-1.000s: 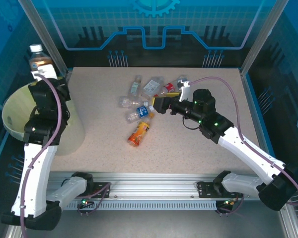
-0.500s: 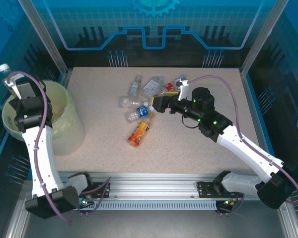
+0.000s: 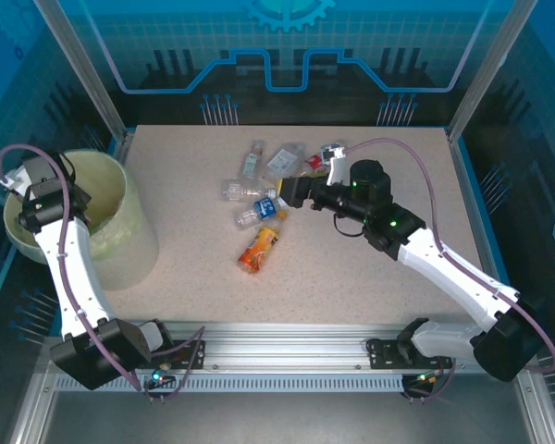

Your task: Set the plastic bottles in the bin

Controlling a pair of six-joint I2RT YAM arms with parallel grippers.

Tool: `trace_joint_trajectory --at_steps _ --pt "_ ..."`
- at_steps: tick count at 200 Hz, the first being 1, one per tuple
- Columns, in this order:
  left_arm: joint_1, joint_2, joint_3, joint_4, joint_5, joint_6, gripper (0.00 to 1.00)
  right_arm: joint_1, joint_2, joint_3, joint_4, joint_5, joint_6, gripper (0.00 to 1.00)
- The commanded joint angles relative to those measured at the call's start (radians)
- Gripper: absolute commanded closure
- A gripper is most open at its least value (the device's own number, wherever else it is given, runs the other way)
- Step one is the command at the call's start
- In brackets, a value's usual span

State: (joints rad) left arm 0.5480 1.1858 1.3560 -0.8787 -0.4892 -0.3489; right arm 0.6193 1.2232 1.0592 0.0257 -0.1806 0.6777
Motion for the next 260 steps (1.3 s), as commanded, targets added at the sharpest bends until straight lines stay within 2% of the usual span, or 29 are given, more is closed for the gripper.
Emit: trace_joint_trajectory --at_steps 1,35,68,86,106,135,151,177,194,234,260 --pt "0.007 -0.019 -0.013 -0.010 0.014 -0.033 0.17 -0.015 0.003 0.040 -0.006 -0.017 0.024 0.00" --pt "0.007 -0.042 0.009 -0.012 0.038 -0.023 0.13 -0.018 -0.006 0.028 -0.004 0.012 0.028 0.00" --pt "-0.003 -0.092 0.051 -0.014 0.165 -0.006 0.08 -0.018 -0.031 -0.018 0.039 0.068 0.030 0.00" --pt "-0.042 -0.125 0.084 -0.015 0.211 0.007 0.06 -0.020 -0.048 -0.050 0.061 0.096 0.032 0.00" --pt "-0.126 -0.154 0.122 -0.017 0.210 0.021 0.01 -0.022 -0.066 -0.072 0.066 0.107 0.021 0.00" --pt "-0.237 -0.189 0.160 -0.007 0.233 0.017 0.01 -0.029 -0.086 -0.079 0.041 0.118 0.011 0.00" --pt "-0.303 -0.210 0.158 0.030 0.326 0.029 0.01 -0.037 -0.090 -0.080 0.030 0.117 0.009 0.00" --pt "-0.419 -0.216 0.130 0.097 0.537 0.052 0.01 -0.052 -0.089 -0.078 0.026 0.086 -0.003 0.00" --pt "-0.514 -0.201 0.108 0.119 0.604 0.069 0.01 -0.059 -0.084 -0.072 0.012 0.074 -0.009 0.00" --pt "-0.763 -0.115 0.038 0.094 0.565 0.136 0.01 -0.085 -0.073 -0.064 -0.054 0.098 -0.007 0.00" --pt "-0.856 -0.019 0.003 0.080 0.503 0.157 0.01 -0.097 -0.071 -0.070 -0.070 0.096 0.006 0.00"
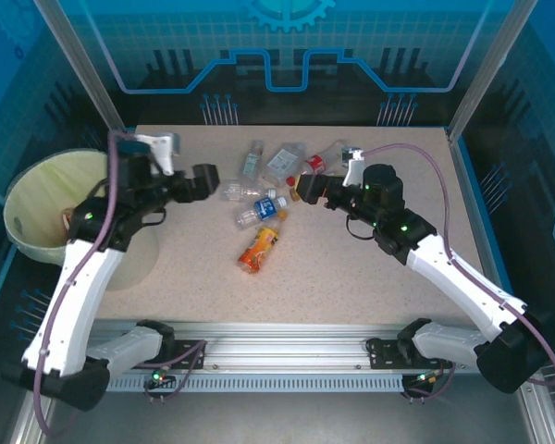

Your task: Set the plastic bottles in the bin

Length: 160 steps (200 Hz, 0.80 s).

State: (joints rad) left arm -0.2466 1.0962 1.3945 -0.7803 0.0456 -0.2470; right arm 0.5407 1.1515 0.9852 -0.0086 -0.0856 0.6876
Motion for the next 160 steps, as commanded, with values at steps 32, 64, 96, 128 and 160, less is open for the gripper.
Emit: trace_joint_trajectory --at_steps 32,64,96,128,160 --pt "-0.094 0.197 -0.058 0.002 -0.005 0.095 0.01 -0.028 -0.010 0.004 -0.061 0.012 0.000 0.00" --pt "-0.191 0.324 -0.068 -0.012 0.012 0.184 0.01 -0.031 -0.038 -0.006 -0.098 0.039 -0.006 0.00" --pt "-0.293 0.475 -0.071 0.003 -0.064 0.136 0.01 -0.035 -0.059 -0.023 -0.110 0.060 -0.004 0.00" --pt "-0.345 0.627 -0.057 0.052 -0.121 0.076 0.03 -0.037 -0.063 -0.024 -0.113 0.053 -0.002 0.00" --pt "-0.404 0.778 -0.007 0.066 -0.257 0.085 0.10 -0.038 -0.076 -0.031 -0.120 0.056 -0.007 0.00"
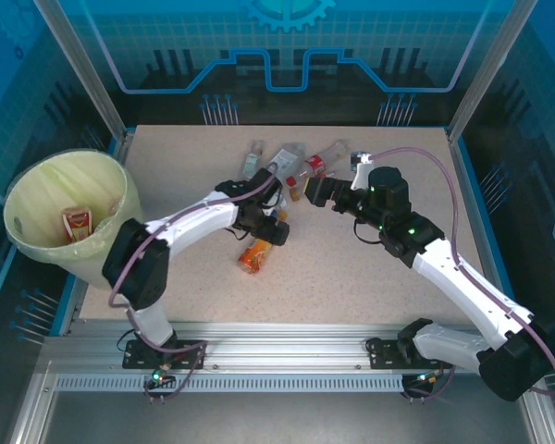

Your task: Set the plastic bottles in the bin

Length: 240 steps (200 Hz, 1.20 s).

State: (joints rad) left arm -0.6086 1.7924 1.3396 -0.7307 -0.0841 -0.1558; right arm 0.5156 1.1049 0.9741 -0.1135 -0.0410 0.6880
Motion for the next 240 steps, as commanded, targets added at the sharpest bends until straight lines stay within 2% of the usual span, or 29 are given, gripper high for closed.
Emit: trace_joint_trajectory --at_steps 1,43,81,108,187,240 --pt "-0.043 0.087 0.049 0.018 -0.130 -0.006 0.11 -0.013 -0.030 -0.020 -0.015 0.011 -0.008 0.00" --pt "-0.056 0.236 0.129 0.009 -0.147 -0.040 0.17 -0.019 -0.059 -0.033 -0.030 0.025 -0.011 0.00" --pt "-0.078 0.321 0.168 0.035 -0.120 -0.042 0.17 -0.023 -0.075 -0.038 -0.046 0.042 -0.022 0.00" --pt "-0.079 0.364 0.186 0.033 -0.117 -0.051 0.25 -0.024 -0.079 -0.037 -0.053 0.044 -0.026 0.00" --pt "-0.080 0.256 0.096 0.157 -0.099 -0.081 0.44 -0.025 -0.112 -0.076 -0.026 0.046 -0.089 0.00" --pt "-0.081 0.081 -0.021 0.314 -0.080 -0.085 0.47 -0.025 -0.119 -0.077 -0.041 0.033 -0.123 0.00"
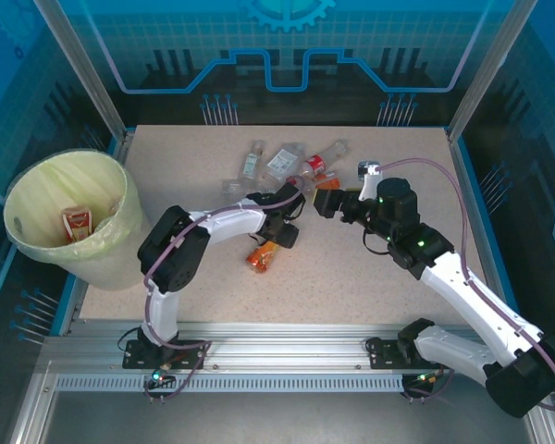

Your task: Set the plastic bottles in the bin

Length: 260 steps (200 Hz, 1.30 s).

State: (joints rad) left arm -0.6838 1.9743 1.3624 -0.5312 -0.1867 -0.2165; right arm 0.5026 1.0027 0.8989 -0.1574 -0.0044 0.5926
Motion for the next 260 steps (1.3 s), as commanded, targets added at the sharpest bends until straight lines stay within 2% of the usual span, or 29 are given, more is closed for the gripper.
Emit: trace_joint_trajectory --at_steps 1,72,146,184,222,260 --pt "-0.005 -0.105 -0.047 0.116 0.023 -0.024 0.47 -0.012 -0.016 -0.002 0.002 -0.003 -0.027 0.00" --pt "-0.002 -0.391 -0.224 0.359 0.075 -0.029 0.46 -0.011 0.033 0.040 -0.017 -0.084 -0.053 0.00" --pt "0.045 -0.664 -0.354 0.482 0.047 -0.033 0.47 -0.003 0.092 0.049 0.008 -0.118 -0.042 0.00" --pt "0.108 -0.855 -0.414 0.528 -0.004 -0.027 0.48 0.004 0.117 0.060 0.012 -0.121 -0.037 0.00" --pt "0.143 -1.030 -0.375 0.509 -0.124 0.107 0.48 0.010 0.135 0.057 0.025 -0.115 -0.027 0.00" --pt "0.176 -1.127 -0.289 0.475 -0.240 0.220 0.48 0.011 0.171 0.040 0.053 -0.105 0.023 0.00"
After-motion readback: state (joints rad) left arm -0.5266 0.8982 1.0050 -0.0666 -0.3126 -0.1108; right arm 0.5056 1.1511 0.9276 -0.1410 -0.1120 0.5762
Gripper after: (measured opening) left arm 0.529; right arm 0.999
